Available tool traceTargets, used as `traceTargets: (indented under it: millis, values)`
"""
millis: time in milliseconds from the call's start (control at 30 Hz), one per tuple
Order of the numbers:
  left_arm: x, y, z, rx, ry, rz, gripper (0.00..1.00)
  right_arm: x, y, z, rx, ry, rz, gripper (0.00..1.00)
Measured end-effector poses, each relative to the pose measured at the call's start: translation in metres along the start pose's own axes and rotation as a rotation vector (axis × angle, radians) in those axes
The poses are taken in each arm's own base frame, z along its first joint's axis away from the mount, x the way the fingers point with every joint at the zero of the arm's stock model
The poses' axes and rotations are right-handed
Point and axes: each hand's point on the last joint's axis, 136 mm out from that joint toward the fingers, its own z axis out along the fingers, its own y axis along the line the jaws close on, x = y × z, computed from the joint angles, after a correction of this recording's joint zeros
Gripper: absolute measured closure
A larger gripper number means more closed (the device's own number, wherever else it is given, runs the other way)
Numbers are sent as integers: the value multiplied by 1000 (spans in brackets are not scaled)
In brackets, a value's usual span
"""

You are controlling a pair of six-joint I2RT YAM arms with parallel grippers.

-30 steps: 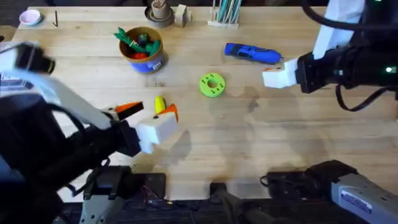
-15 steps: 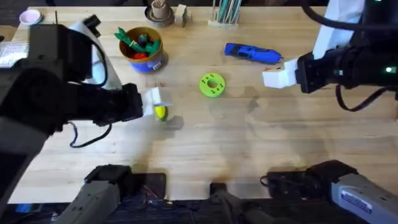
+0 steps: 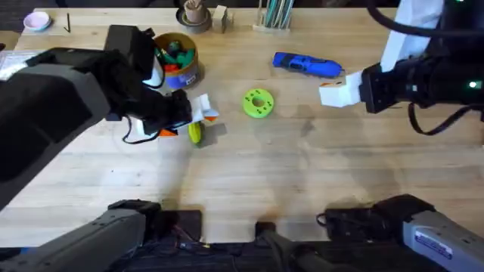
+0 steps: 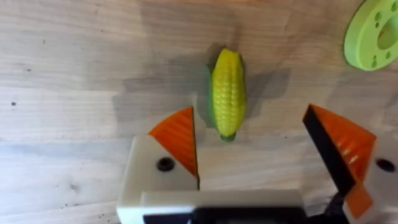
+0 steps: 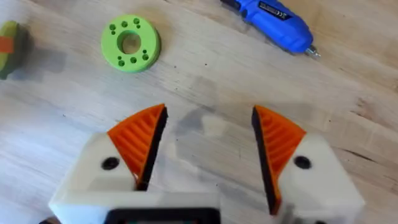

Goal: Pick up the gripper from the table and insert it into the empty holder that is missing its gripper. Then pick up a screw, insert it into the mounting hole, and use the screwdriver to tighten it. Finally, clean up the table by picking up the vegetable and placing it into the bucket.

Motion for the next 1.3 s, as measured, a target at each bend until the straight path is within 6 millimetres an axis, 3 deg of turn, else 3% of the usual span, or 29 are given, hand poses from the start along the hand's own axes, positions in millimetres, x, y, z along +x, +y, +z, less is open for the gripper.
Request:
traceTargets:
  millis: [167, 400, 900, 1000, 1300]
  values:
    - [-2, -7, 15, -41, 5, 52, 6, 0, 0, 0, 0, 0, 0, 140]
    - [2, 0, 30, -136, 28, 79, 6, 0, 0, 0, 0, 0, -5, 140]
    - [-3, 14, 44, -231, 33, 59, 12, 0, 0, 0, 0, 0, -11, 140]
    - [-4, 15, 44, -236, 29, 54, 91, 0, 0, 0, 0, 0, -11, 140]
    - [-3, 15, 45, -238, 35, 47, 620, 0, 0, 0, 0, 1, -11, 140]
